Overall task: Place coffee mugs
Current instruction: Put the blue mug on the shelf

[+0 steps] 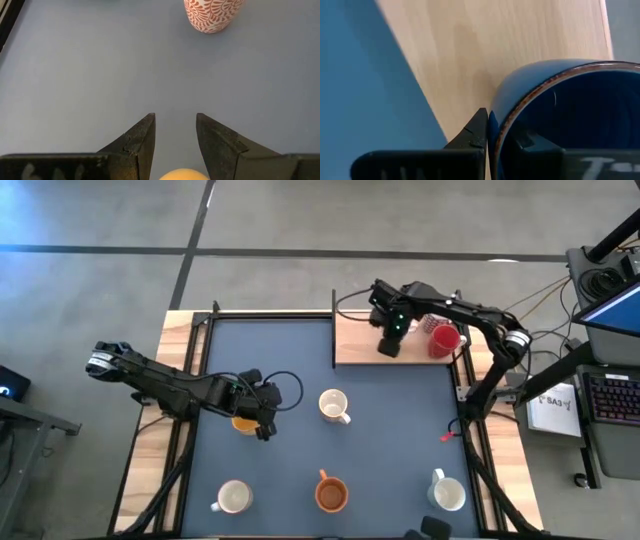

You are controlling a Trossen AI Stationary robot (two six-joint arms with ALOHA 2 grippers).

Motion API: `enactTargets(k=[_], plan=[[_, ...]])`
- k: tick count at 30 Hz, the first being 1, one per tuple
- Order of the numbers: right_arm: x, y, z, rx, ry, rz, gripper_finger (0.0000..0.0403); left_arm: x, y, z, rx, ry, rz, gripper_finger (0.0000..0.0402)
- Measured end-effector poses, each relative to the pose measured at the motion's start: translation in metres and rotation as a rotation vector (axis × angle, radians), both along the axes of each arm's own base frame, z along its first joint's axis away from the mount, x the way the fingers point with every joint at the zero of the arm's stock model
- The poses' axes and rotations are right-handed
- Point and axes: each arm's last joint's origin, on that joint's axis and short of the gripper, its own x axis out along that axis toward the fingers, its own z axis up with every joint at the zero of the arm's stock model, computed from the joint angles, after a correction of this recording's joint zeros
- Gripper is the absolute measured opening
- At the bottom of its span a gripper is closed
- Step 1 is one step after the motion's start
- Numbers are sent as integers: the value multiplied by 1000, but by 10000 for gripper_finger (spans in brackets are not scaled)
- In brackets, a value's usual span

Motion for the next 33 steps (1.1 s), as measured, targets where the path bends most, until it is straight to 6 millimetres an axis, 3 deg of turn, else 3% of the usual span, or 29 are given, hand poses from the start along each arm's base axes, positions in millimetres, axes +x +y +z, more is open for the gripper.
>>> enactTargets(k=[7, 19, 22, 29, 33], plan=[[-6, -3, 5, -43, 18, 217, 16, 0, 0, 0, -21, -14, 38, 125], [-22, -16, 1, -12, 61, 160, 70, 1, 0, 0, -34, -28, 58, 125], [-24, -15, 10, -6, 52, 79, 80, 1, 0, 0, -35, -29, 60, 125], [-23, -16, 21, 36, -6, -331, 88, 1, 0, 0, -35, -32, 60, 125], [-22, -17, 21, 34, -34, -409, 87, 1, 0, 1, -35, -34, 58, 125]])
